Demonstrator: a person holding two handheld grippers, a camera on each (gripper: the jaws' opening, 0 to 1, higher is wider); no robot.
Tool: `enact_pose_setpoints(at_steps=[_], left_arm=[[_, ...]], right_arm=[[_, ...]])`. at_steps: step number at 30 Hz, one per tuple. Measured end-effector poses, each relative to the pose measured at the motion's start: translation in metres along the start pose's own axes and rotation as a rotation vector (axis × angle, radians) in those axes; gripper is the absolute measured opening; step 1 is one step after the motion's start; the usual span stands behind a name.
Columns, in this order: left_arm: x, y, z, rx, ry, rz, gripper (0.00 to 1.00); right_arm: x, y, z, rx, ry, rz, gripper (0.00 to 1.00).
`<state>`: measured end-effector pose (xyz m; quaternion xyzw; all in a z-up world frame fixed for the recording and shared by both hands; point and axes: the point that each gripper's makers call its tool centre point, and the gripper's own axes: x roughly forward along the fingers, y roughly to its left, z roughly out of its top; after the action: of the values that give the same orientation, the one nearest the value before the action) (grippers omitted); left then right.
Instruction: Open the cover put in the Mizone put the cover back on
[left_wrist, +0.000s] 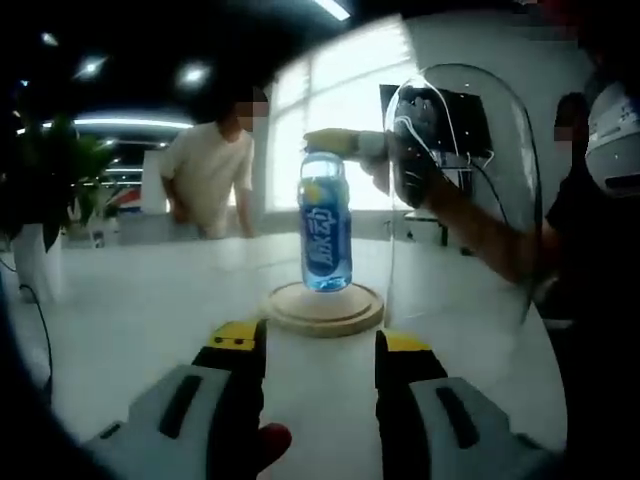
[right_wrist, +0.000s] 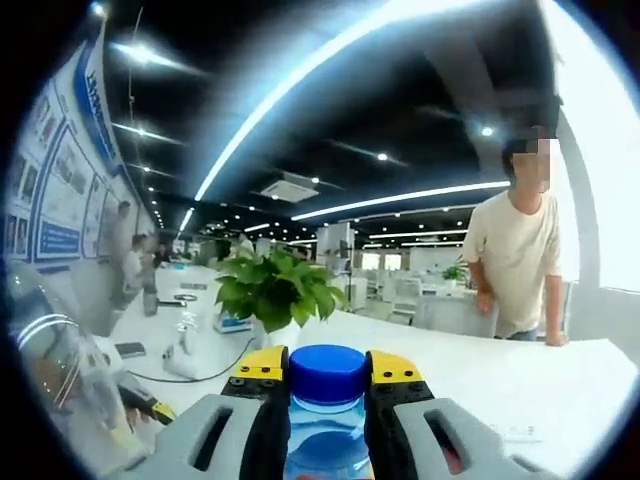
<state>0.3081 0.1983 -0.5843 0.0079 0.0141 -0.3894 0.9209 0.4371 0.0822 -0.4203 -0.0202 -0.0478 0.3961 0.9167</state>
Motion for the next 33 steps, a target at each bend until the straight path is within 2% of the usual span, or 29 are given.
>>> enact_pose_setpoints(at_steps=[9,33], left_arm=[[-0.001,0.001,0.001,0.001,-0.003,0.004,0.36],[-0.004,0.002,0.001,-0.002,-0.006,0.003,0.36]], right_arm=[[0.005,0.004,-0.012,0.004,0.034,0.011,0.22],[0.001,0.003,-0.014,0.021,0.024,0.026,0.22]])
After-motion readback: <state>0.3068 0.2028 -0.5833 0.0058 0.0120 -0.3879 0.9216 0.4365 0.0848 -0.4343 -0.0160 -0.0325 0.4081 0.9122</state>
